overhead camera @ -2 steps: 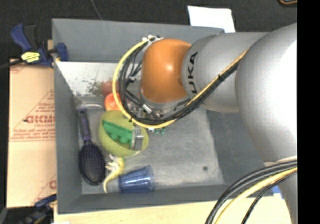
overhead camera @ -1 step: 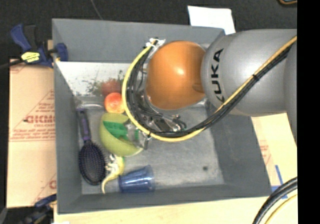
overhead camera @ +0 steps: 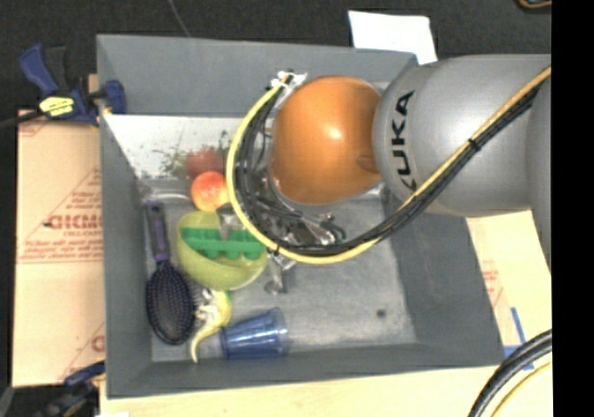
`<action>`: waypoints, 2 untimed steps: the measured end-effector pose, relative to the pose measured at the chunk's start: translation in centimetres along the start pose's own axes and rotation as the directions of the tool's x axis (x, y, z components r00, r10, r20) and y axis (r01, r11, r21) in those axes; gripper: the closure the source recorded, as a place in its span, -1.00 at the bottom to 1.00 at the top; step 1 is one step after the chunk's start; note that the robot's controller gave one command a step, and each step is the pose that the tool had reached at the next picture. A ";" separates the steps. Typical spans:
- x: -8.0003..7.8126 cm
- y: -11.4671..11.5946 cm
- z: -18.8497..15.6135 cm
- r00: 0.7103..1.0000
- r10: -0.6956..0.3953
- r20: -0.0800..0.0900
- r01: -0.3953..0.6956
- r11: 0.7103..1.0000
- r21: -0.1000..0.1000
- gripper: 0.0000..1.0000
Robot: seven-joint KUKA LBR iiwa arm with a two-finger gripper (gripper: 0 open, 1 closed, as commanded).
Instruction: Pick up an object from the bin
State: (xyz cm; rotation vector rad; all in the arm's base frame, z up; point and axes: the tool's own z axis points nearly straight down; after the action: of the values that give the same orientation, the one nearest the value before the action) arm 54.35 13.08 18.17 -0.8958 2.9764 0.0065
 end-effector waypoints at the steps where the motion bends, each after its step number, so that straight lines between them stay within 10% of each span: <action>1: 0.0 0.0 0.0 1.000 0.000 0.000 0.000 1.000 0.000 -1.00; 2: -4.5 -6.2 -0.5 0.998 0.069 0.009 -0.069 0.998 0.004 -1.00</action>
Offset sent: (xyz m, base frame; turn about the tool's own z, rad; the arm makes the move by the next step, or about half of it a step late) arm 0.0677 -0.0244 0.0048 0.0624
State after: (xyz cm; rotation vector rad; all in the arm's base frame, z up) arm 61.50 10.40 18.81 -0.7896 2.9967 0.0064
